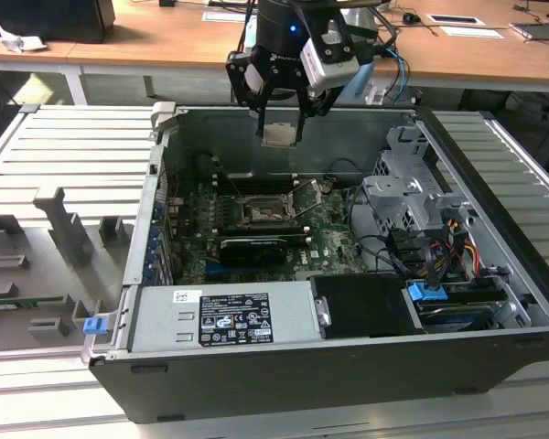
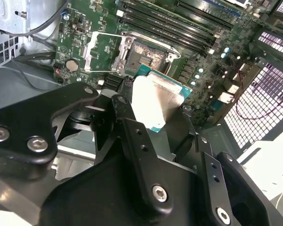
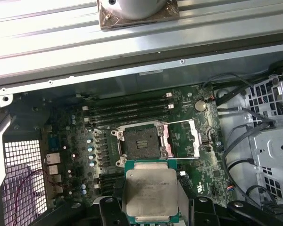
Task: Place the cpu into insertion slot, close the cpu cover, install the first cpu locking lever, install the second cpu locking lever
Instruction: 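Place the cpu into insertion slot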
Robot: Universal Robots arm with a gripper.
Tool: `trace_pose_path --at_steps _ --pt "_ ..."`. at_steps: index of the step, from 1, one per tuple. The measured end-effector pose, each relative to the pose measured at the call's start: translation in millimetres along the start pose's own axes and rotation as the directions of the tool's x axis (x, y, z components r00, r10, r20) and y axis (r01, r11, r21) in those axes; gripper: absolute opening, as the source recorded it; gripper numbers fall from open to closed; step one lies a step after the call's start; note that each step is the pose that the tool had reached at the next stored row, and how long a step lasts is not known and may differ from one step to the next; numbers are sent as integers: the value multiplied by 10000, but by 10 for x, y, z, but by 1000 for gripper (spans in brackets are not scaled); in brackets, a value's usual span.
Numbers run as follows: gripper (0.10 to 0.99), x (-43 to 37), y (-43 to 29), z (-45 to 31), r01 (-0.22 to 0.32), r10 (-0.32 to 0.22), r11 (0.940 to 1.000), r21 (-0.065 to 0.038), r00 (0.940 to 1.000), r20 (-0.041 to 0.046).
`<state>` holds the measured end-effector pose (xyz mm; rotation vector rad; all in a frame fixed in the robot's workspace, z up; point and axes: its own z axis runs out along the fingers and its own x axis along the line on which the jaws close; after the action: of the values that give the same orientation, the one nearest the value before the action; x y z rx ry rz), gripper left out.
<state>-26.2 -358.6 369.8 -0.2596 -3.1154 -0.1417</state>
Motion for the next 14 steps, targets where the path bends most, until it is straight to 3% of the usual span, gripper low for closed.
trace_pose_path --at_steps 14 --pt "525 0 0 1 -558 558 9984 -12 9984 50"
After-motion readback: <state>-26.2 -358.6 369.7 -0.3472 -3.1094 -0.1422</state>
